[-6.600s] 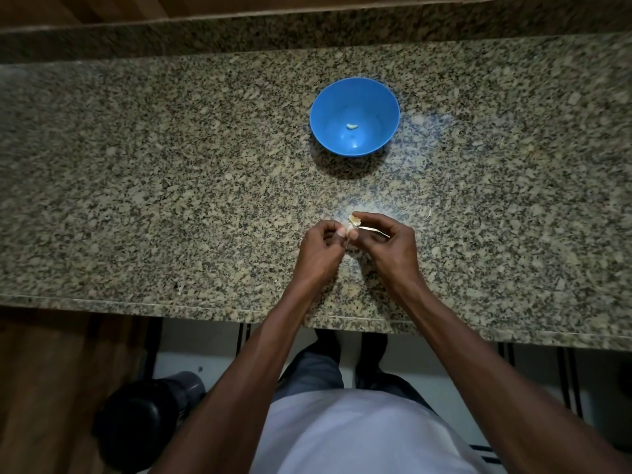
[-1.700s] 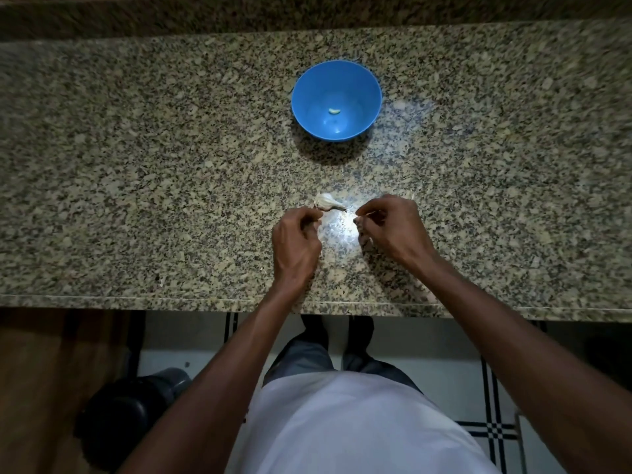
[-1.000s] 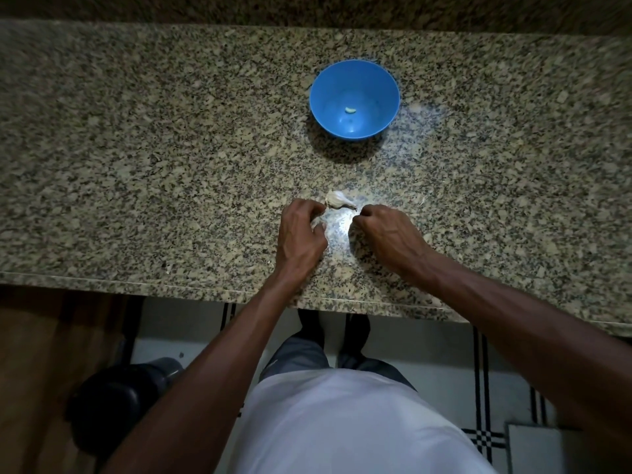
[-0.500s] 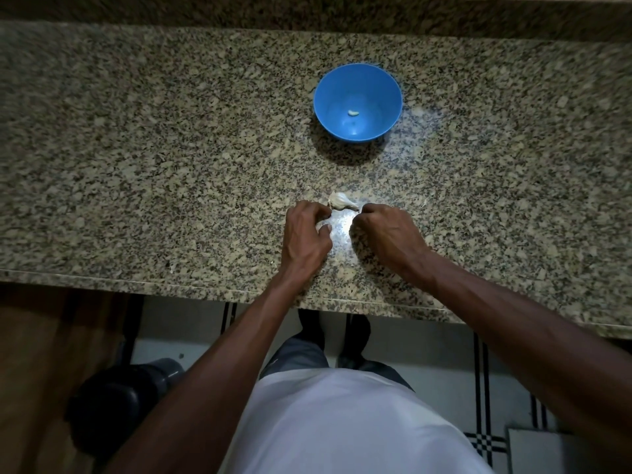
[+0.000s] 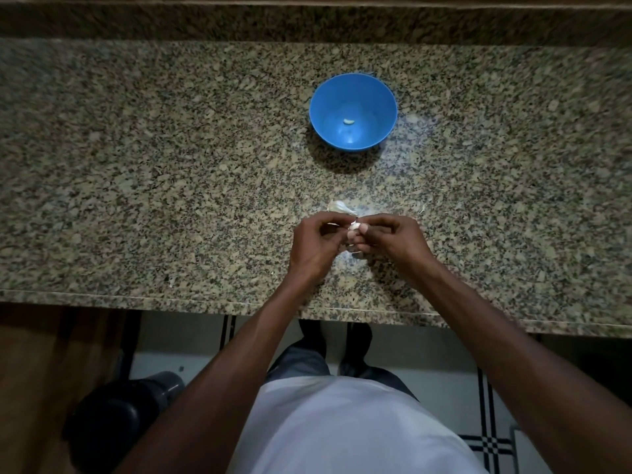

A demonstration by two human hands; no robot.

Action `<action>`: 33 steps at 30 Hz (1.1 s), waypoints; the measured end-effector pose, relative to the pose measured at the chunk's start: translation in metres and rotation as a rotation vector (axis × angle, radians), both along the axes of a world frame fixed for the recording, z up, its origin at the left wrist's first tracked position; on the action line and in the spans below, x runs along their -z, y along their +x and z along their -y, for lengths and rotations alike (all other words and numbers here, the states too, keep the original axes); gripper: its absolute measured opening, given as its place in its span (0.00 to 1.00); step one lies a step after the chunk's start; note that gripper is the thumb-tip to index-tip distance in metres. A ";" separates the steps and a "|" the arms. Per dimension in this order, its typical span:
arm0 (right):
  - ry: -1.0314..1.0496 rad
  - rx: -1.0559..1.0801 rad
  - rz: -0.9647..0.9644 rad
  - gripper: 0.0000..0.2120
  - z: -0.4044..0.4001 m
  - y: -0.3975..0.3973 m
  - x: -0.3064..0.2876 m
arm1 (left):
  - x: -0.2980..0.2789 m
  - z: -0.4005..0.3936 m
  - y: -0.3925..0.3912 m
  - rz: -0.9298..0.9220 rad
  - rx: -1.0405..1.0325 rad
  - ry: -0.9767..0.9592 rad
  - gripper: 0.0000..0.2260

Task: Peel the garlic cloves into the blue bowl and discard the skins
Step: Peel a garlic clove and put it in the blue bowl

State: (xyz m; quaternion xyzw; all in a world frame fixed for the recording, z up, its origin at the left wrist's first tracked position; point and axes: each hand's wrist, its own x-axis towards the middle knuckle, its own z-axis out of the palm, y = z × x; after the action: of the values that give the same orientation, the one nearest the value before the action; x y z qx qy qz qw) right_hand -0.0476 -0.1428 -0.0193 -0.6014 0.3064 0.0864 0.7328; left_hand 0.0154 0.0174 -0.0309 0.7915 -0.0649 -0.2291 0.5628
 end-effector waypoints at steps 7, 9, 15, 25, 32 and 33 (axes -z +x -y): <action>-0.067 0.068 0.019 0.08 -0.011 0.009 -0.001 | -0.002 -0.006 0.011 0.290 0.052 0.107 0.06; -0.197 0.086 0.033 0.08 -0.018 0.014 0.002 | 0.000 -0.005 0.014 0.319 0.032 0.137 0.06; -0.545 0.092 0.068 0.07 -0.033 0.024 0.007 | -0.002 0.002 0.021 0.206 -0.075 0.141 0.04; -0.447 0.178 0.041 0.07 -0.026 0.019 0.006 | -0.008 0.003 0.034 -0.039 0.042 -0.031 0.05; -0.350 0.260 0.021 0.08 -0.019 0.013 0.004 | 0.000 0.009 0.032 -0.058 0.063 -0.087 0.06; -0.337 0.267 0.016 0.09 -0.019 0.013 0.005 | 0.001 0.010 0.031 -0.052 0.061 -0.083 0.05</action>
State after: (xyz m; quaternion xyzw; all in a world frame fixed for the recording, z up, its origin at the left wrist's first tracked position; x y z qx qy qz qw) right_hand -0.0345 -0.1239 -0.0242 -0.6701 0.3874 -0.0686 0.6295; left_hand 0.0467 0.0074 -0.0317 0.7590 -0.0835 -0.2639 0.5893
